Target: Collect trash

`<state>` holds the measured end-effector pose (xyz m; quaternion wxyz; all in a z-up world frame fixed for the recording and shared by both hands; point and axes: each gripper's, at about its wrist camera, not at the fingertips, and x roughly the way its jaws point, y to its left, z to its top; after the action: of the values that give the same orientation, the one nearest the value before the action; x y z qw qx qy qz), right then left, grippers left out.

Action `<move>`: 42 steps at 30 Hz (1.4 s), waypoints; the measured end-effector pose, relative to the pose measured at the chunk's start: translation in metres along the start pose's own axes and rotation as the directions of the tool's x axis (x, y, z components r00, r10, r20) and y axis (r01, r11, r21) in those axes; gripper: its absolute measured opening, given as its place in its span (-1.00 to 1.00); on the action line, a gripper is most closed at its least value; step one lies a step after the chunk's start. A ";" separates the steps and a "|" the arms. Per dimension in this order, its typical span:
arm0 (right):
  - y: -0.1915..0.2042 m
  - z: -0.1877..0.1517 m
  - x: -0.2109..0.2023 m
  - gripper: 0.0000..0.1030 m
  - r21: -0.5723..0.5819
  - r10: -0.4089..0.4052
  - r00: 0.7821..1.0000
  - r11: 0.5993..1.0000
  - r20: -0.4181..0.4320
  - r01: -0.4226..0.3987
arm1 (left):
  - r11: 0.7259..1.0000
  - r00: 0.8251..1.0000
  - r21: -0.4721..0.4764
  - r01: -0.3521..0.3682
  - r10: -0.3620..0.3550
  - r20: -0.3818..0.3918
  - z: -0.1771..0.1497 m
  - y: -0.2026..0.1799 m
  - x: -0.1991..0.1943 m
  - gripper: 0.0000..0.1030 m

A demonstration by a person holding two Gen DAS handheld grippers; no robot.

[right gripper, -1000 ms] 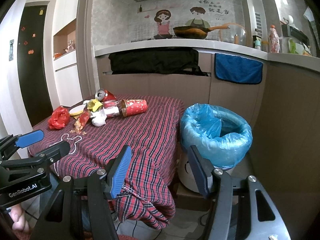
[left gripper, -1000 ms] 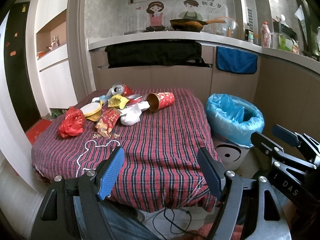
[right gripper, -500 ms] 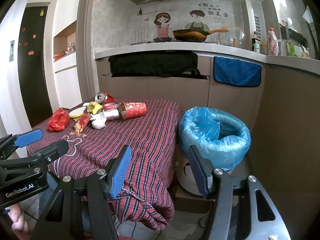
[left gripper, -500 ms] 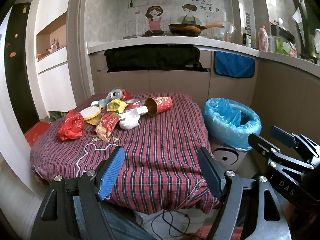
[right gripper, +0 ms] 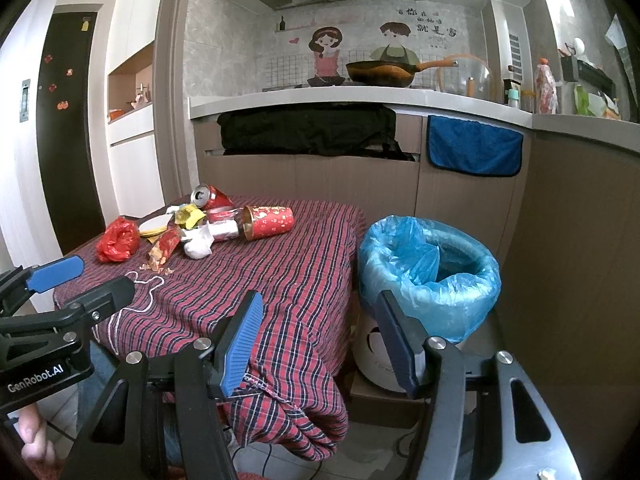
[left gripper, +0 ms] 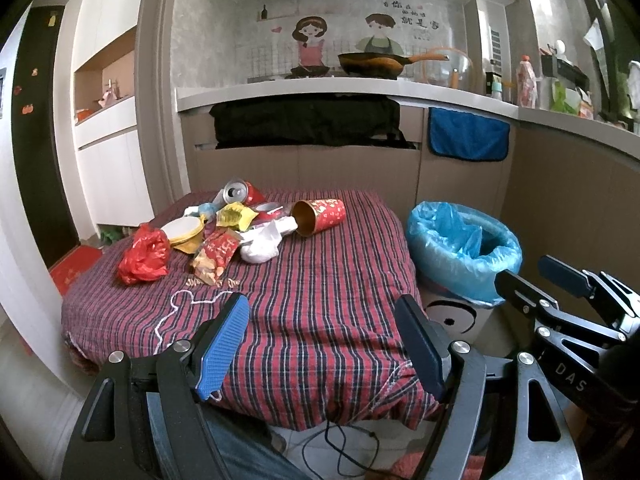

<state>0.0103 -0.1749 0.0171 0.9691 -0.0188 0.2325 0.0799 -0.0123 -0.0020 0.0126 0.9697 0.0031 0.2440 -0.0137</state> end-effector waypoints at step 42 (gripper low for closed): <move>0.012 0.051 0.057 0.08 -0.061 0.073 0.997 0.995 0.010 -0.073 | 0.998 0.999 -0.058 0.029 -0.027 0.044 0.045 0.045 0.048 0.47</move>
<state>0.0816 -0.1506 0.0365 0.9660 -0.0392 0.2243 0.1223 0.0527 0.0416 0.0292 0.9741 -0.0289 0.2234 -0.0202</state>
